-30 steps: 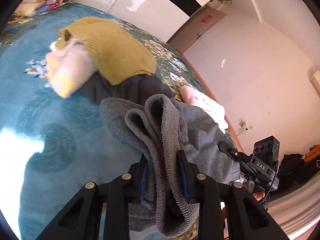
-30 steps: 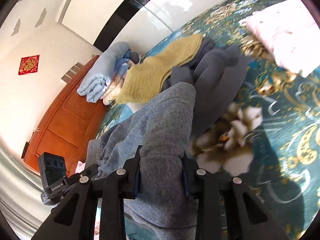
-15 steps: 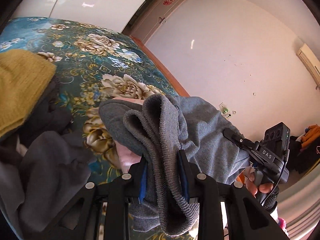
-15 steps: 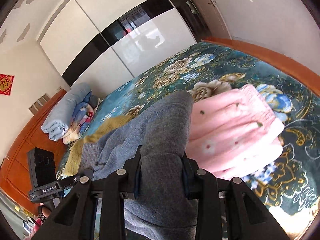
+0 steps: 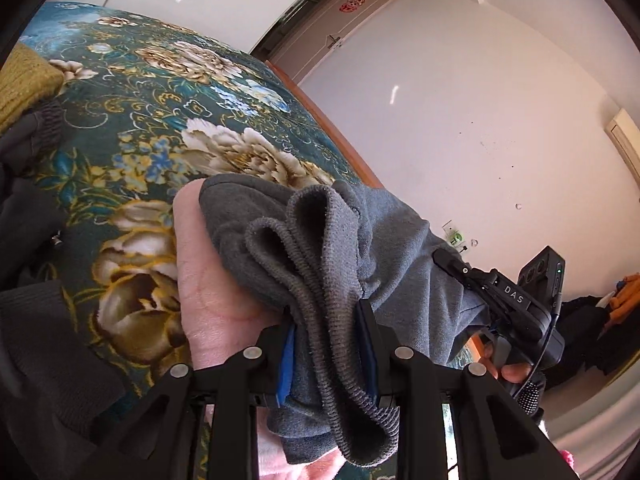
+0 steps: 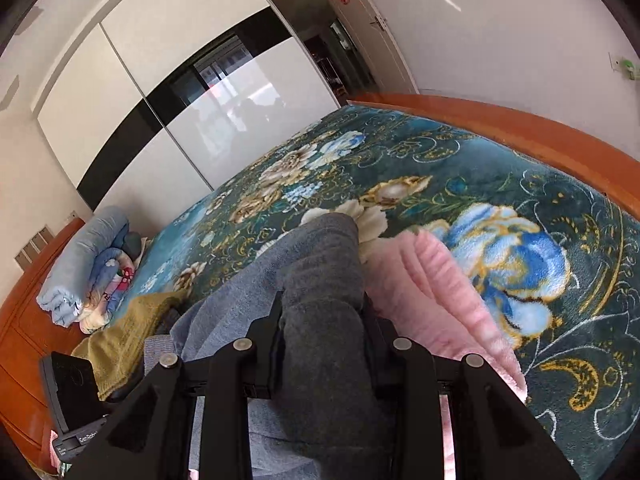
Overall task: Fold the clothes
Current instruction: 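Carry the folded hoodie with both grippers onto the pink blanket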
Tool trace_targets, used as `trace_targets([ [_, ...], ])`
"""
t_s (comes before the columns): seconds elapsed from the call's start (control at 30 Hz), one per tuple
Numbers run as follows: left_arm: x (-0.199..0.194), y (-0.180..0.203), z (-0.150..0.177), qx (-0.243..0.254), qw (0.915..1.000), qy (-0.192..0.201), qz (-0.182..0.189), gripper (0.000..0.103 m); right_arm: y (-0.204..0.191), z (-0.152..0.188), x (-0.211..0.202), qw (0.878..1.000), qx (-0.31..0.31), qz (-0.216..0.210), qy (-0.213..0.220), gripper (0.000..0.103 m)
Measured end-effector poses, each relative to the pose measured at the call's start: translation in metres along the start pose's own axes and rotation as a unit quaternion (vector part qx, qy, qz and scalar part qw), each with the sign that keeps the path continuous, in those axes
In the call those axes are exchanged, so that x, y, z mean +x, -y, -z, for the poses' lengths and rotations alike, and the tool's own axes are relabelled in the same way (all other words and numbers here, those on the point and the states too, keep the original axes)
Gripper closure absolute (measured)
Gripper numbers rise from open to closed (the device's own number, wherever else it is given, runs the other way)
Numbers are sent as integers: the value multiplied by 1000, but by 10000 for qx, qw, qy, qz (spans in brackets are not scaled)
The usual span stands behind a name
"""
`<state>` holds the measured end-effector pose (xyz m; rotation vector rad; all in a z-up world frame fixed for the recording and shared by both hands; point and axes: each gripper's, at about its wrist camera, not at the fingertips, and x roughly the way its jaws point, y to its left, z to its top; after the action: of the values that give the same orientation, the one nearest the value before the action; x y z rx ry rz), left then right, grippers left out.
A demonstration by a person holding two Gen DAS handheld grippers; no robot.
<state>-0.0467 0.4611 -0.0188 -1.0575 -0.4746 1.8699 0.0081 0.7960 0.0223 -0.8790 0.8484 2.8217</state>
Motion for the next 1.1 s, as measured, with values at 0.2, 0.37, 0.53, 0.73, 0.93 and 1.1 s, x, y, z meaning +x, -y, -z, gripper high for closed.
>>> trace_targets([
  [0.2,-16,4,-8,82,9998,-66,-137,51,20,10,-7,9994,306,-159,-39,60],
  [0.37,-54,41,-27,879,9914,608,-753,47,4,1,-42,9986,-256,389,254,54],
  [0.53,-38,93,-20,1924,9736,922,-815,47,-41,1,-54,9930,-987,506,414,54],
  [0.73,18,79,-26,2083,9704,189,-1205,47,-75,27,-31,9847,-1706,356,60,54],
  [0.93,39,30,-27,1071,9888,-77,-1033,60,-22,37,-3,9914,-1069,711,-267,57],
  [1.1,35,37,-24,1222,9849,-119,-1220,60,-28,41,9,9888,-1122,954,-230,55],
])
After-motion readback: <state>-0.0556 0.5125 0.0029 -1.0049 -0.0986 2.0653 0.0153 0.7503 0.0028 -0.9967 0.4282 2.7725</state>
